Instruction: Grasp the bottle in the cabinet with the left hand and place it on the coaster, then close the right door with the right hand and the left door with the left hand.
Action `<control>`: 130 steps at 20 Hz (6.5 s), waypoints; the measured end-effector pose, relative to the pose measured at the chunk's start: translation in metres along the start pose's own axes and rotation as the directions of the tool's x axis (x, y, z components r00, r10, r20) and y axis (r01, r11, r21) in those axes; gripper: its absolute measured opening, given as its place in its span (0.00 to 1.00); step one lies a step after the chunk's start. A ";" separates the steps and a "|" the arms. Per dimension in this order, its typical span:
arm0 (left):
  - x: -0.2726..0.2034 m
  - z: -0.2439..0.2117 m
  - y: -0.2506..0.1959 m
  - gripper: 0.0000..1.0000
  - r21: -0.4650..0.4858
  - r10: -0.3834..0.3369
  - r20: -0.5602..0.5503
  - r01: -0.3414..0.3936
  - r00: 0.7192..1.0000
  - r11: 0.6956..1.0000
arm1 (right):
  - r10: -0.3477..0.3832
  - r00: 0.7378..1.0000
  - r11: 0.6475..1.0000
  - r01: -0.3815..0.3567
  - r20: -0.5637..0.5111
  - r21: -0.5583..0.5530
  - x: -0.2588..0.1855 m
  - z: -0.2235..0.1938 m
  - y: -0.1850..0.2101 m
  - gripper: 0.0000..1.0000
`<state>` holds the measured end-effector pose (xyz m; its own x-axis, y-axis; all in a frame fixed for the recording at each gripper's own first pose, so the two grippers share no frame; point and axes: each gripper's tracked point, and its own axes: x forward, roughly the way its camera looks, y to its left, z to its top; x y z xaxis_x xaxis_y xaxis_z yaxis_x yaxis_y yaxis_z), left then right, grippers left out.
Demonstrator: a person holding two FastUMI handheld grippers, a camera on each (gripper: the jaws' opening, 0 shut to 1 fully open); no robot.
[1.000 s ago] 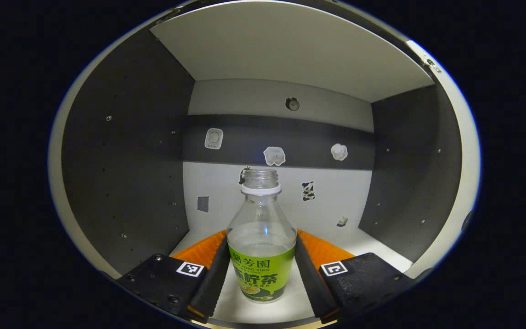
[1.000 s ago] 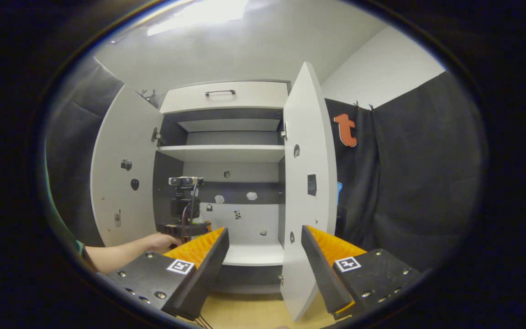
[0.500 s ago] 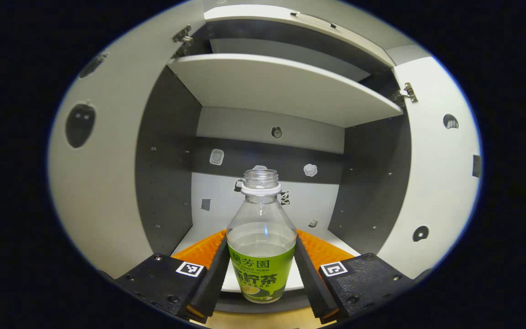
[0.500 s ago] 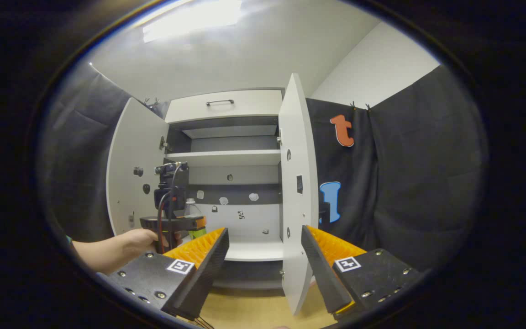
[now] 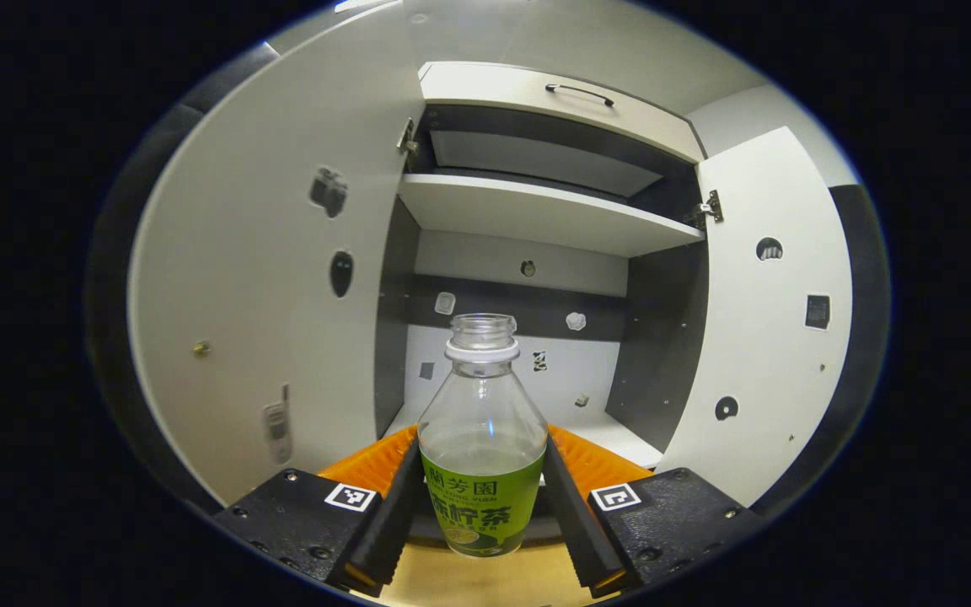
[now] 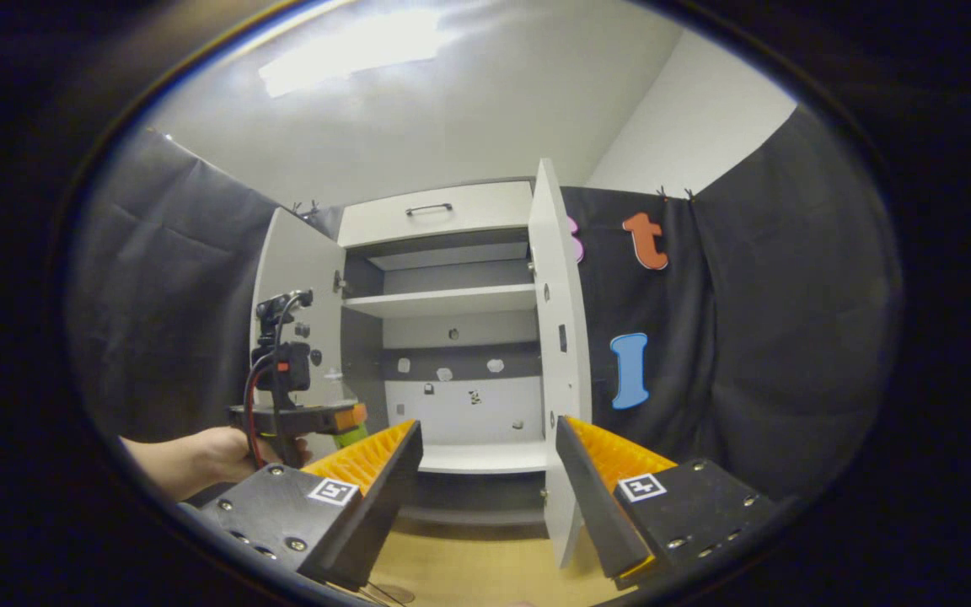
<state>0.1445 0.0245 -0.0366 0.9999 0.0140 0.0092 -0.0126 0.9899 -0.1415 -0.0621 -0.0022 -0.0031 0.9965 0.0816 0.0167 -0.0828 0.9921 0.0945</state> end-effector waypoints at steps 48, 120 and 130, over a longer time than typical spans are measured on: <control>-0.133 -0.341 -0.035 0.88 0.040 -0.339 -0.369 0.380 0.865 0.924 | -0.155 0.981 0.988 0.155 -0.117 -0.009 0.040 -0.085 -0.035 0.96; -0.162 -0.039 0.187 0.95 0.035 0.115 -0.087 -0.113 0.990 0.993 | 0.007 0.994 0.998 -0.015 -0.111 -0.066 0.229 -0.065 -0.033 0.95; -0.075 -0.004 0.207 0.94 0.047 0.016 -0.031 -0.015 0.999 0.999 | -0.044 0.993 0.996 0.035 -0.110 -0.081 0.175 -0.072 -0.022 0.95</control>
<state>0.0665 0.2281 -0.0710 0.9994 0.0260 -0.0236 -0.0281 0.9951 -0.0945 0.1149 -0.0027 -0.0738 0.9941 0.0481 -0.0970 -0.0469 0.9988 0.0145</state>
